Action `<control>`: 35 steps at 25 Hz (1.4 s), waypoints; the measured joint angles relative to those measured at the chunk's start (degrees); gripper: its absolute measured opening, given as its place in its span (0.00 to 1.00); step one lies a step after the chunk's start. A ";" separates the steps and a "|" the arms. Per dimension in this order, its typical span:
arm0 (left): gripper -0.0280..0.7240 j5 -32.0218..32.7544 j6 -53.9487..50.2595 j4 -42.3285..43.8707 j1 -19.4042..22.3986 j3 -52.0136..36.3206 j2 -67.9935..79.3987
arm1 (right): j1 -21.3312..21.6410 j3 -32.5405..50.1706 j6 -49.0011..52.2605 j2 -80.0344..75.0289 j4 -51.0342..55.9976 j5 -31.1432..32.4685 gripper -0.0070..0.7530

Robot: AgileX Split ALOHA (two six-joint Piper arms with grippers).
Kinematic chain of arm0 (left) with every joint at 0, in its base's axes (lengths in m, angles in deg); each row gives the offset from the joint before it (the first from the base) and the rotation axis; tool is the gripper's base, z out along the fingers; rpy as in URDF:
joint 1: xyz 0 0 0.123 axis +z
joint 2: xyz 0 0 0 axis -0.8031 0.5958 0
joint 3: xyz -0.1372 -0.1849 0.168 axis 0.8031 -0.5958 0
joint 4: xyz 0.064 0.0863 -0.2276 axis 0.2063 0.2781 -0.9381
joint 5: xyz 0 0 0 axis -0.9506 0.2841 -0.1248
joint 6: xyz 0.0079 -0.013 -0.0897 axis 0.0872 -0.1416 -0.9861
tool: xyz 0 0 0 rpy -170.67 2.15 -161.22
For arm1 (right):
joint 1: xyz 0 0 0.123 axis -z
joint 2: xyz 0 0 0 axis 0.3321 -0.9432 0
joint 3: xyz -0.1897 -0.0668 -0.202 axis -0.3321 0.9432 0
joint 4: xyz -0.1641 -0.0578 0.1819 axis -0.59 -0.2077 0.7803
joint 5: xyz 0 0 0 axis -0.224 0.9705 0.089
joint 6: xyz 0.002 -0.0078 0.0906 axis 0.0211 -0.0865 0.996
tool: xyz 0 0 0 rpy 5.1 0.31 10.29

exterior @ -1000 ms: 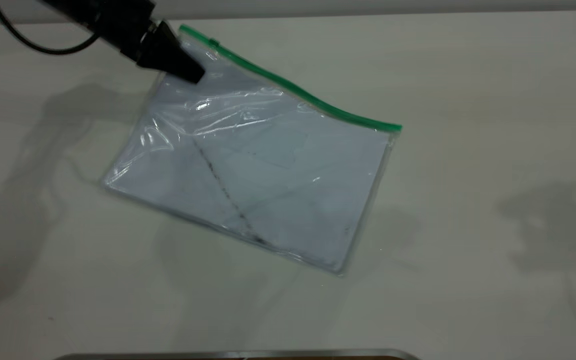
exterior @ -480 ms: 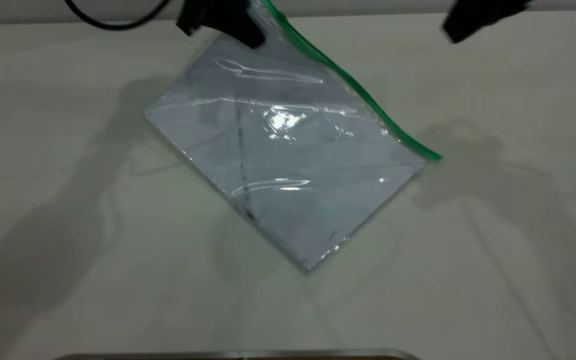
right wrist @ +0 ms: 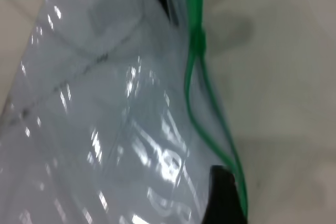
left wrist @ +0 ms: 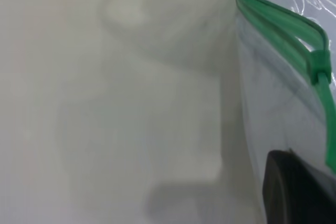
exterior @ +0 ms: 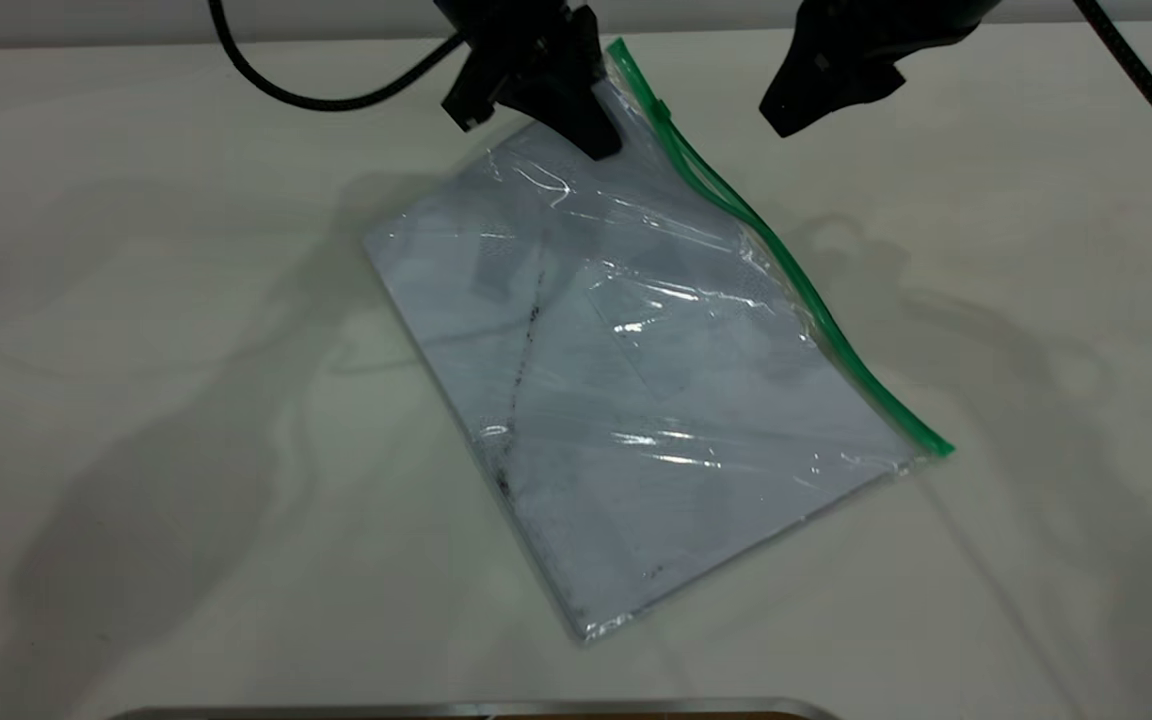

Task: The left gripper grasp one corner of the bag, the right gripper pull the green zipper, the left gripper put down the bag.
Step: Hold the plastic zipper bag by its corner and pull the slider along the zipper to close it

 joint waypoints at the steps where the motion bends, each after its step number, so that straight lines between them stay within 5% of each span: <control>1: 0.11 0.00 0.08 0.00 -0.25 0.00 0.12 | 0.00 0.00 -1.60 -0.04 2.09 -0.22 0.77; 9: 0.11 0.00 2.94 -3.83 -2.81 0.00 0.19 | 0.00 0.00 -15.07 -1.27 17.96 1.97 0.77; 23: 0.11 -1.10 3.04 -6.03 -3.00 0.00 0.23 | 0.00 0.00 -16.92 -4.54 21.07 7.09 0.76; 35: 0.11 -1.04 3.20 -6.95 -3.00 0.00 0.23 | 0.00 0.00 -16.94 -4.60 21.38 7.18 0.31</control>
